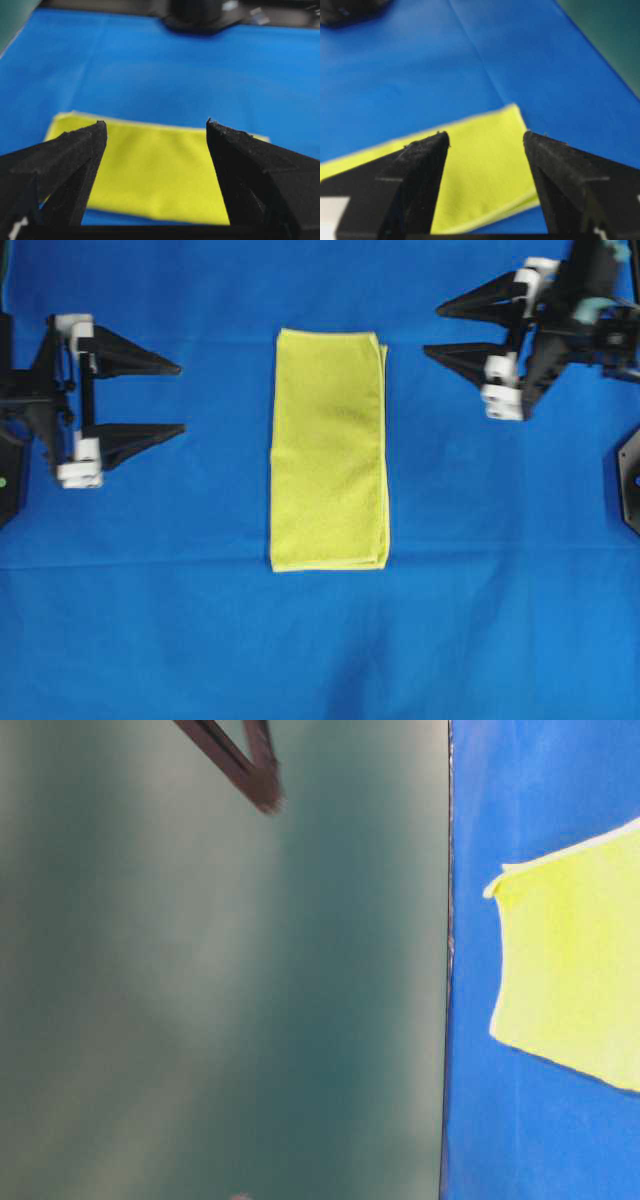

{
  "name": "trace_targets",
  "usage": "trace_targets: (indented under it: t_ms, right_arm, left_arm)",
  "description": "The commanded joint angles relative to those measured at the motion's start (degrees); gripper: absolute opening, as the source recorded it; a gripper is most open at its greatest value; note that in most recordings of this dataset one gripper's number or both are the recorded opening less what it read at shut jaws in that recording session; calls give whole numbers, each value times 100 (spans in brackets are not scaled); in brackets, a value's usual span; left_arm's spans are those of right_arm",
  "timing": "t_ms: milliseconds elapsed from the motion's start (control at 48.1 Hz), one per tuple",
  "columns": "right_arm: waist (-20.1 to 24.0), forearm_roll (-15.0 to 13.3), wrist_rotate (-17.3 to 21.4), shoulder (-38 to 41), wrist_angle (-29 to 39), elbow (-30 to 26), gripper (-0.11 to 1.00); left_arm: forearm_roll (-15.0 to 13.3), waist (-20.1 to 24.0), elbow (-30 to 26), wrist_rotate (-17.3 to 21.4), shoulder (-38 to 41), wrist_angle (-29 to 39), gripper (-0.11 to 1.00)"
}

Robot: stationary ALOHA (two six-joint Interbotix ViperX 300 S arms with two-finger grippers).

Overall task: Fold the yellow towel.
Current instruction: 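Move both grippers to the strip's far end and grasp its corners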

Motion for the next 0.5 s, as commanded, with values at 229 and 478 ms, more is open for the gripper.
trace_targets:
  t_ms: [229, 478]
  right_arm:
    - [-316, -167, -18, 1424, 914, -1099, 63]
    - [-404, -220, -18, 2347, 1107, -1450, 63]
  left_arm:
    - [9, 870, -984, 79, 1749, 62, 77]
    - [9, 1397, -1731, 281, 3278, 18, 77]
